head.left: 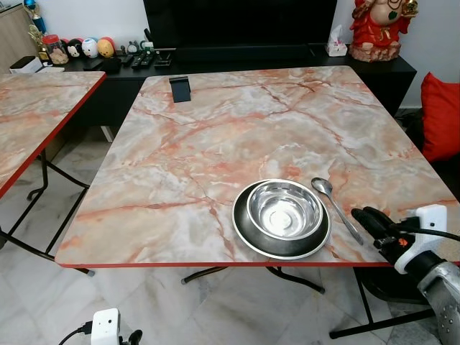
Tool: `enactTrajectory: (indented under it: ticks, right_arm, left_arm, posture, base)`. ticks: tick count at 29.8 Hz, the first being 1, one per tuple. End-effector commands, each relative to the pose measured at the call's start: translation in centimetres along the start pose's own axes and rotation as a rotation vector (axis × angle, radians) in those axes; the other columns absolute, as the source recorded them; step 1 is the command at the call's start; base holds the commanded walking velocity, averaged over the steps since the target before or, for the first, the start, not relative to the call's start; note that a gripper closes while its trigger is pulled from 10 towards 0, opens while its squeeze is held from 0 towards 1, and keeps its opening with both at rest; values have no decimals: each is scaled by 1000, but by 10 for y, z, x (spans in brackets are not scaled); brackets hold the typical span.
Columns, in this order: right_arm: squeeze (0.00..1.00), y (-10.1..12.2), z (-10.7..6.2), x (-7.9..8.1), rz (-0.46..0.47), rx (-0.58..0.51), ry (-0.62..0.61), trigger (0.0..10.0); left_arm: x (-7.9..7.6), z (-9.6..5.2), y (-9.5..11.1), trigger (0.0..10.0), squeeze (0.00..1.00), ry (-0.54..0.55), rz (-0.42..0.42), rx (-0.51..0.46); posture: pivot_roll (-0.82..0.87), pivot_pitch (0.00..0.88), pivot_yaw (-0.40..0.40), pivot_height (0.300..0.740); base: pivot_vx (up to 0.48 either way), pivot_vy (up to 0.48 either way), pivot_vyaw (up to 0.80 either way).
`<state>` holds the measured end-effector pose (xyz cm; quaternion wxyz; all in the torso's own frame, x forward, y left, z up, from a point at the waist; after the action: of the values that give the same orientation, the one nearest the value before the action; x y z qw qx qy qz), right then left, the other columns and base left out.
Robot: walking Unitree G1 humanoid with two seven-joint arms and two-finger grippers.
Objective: Setting the table
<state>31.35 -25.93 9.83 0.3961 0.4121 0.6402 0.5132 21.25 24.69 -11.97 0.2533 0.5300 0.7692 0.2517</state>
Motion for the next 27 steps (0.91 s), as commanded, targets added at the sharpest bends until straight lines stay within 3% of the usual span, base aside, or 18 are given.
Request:
enactTrajectory:
  ticks: [1, 5, 8, 10, 15, 18, 22, 27]
  right_arm:
    - [0, -1, 0, -3, -37, 16, -12, 10000]
    - [0, -7, 0, -7, -120, 60, -33, 10000]
    - [0, -8, -1, -7, -145, 74, -23, 10000]
    - [0, -9, -1, -6, -165, 81, -11, 10000]
    - [0, -11, 0, -5, -230, 104, 6, 10000]
    - [0, -13, 0, -5, -242, 114, 1, 10000]
    - [0, -18, 0, -4, -255, 132, -1, 10000]
    - [0, -27, -1, -5, -274, 154, -16, 10000]
  left_arm:
    - [11, -3, -1, 10000, 0, 13, 15, 4]
    - [24, -6, 3, 10000, 0, 17, 12, -11]
    - [25, -6, 4, 10000, 0, 17, 13, -14]
    - [23, -6, 4, 10000, 0, 15, 14, -16]
    - [-3, 1, 6, 10000, 0, -10, 17, -18]
    - [-11, 3, 6, 10000, 0, -16, 22, -15]
    - [-13, 4, 6, 10000, 0, -17, 20, -12]
    - [-2, 2, 5, 10000, 0, -5, 14, -11]
  posture:
    - [-146, 0, 67, 707]
    - [-144, 0, 67, 707]
    - [-148, 0, 66, 707]
    - [-148, 0, 66, 707]
    - [-149, 0, 63, 707]
    - [-150, 0, 64, 707]
    - [-148, 0, 62, 707]
    - [-144, 0, 63, 707]
  base:
    - [0, 0, 0]
    - [0, 0, 0]
    - [0, 0, 0]
    - [0, 0, 0]
    - [0, 0, 0]
    - [0, 0, 0]
    - [0, 0, 0]
    - [0, 0, 0]
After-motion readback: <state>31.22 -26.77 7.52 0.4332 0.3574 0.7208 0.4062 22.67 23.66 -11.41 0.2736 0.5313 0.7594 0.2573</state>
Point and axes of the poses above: a point about 5 cm out from each wrist's last joint towards the gripper, its own z axis pointing out of the wrist towards the gripper, its own y axis along the axis of the wrist's last joint, x = y × z, the point moved 6 cm from there along z, pointing out of the wrist towards the gripper, and after that the axes turned 10 degrees about -z, right-handed, at the moved point
